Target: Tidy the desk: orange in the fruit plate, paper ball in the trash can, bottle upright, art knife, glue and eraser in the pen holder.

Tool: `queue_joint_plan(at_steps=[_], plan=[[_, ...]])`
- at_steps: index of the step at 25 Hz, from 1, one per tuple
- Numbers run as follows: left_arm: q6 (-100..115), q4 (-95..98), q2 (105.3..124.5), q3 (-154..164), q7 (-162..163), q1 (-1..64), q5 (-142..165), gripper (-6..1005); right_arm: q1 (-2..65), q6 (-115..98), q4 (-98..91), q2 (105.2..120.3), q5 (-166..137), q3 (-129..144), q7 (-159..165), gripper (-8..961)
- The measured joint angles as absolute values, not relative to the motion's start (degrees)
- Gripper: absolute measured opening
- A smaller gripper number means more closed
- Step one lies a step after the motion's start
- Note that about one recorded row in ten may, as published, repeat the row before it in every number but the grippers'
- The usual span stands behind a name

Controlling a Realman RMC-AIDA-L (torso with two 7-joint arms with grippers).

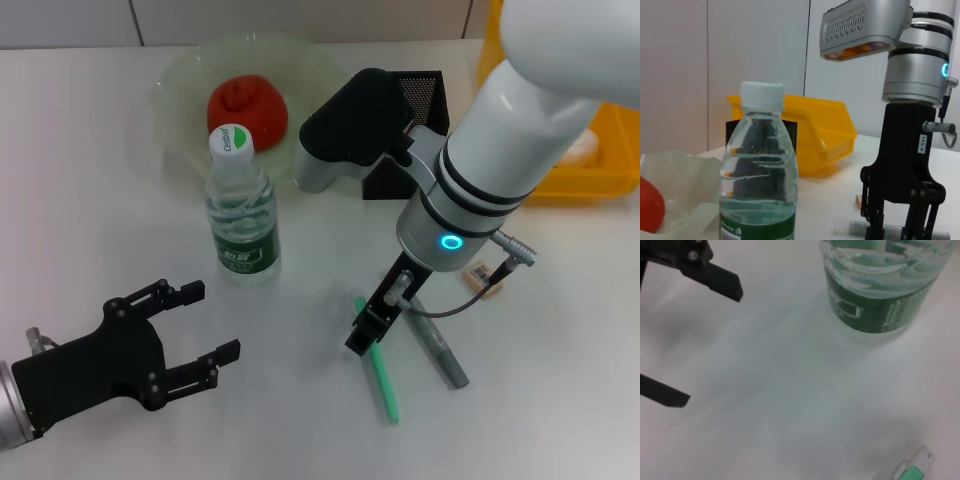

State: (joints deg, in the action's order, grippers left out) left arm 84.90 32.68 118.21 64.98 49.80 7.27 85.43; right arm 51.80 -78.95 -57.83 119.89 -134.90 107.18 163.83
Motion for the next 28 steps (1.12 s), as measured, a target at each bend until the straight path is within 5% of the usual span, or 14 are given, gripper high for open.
queue_joint_plan(at_steps=[6, 21, 28], plan=[[84.88, 32.00, 118.22, 64.85, 49.66, 7.52, 85.43, 775, 52.56, -77.20, -55.26, 119.88, -134.07, 108.05, 163.83, 487], [84.02, 31.77, 118.30, 64.77, 49.66, 7.70, 85.43, 771, 52.76, -76.85, -54.35, 119.88, -133.67, 108.70, 163.63, 172], [85.60, 31.73, 118.16, 64.96, 50.67, 7.76, 85.43, 732, 49.33, -78.31, -60.60, 119.53, -133.54, 103.12, 163.52, 103]])
